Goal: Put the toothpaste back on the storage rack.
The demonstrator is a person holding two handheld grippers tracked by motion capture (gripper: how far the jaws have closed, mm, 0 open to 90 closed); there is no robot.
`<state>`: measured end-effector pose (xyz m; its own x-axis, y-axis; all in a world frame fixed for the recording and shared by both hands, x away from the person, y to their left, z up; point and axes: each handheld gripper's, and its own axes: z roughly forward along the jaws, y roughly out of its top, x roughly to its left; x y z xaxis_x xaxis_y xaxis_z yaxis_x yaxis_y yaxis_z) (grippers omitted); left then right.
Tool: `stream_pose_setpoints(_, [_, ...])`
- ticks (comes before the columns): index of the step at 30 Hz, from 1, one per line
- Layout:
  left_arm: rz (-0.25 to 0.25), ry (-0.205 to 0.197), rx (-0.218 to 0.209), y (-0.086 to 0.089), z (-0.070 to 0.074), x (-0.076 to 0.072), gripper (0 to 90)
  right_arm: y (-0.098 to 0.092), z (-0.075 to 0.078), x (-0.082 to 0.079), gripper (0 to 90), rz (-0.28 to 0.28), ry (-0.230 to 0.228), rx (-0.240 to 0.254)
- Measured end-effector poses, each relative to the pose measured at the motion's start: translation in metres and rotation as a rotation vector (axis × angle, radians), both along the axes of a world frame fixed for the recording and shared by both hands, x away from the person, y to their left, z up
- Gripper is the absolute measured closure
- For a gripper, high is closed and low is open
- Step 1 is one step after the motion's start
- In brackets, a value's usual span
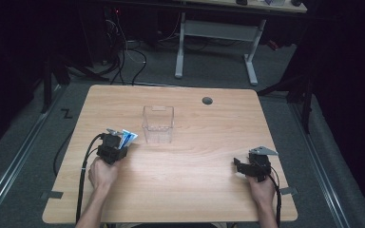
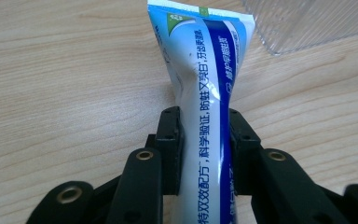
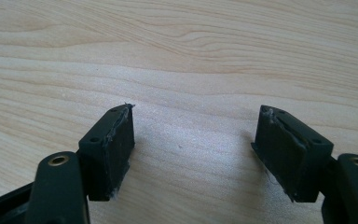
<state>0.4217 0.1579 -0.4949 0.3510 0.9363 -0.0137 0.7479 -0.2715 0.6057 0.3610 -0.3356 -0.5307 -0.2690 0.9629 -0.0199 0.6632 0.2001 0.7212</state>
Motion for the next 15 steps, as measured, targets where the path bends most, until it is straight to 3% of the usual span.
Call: stream_pose_setpoints(15, [-0.026, -0.044, -0.056, 0.006, 0.022, -0.009, 71.5, 0.0, 0.0, 0.0, 28.6, 0.0, 0.0, -0.001])
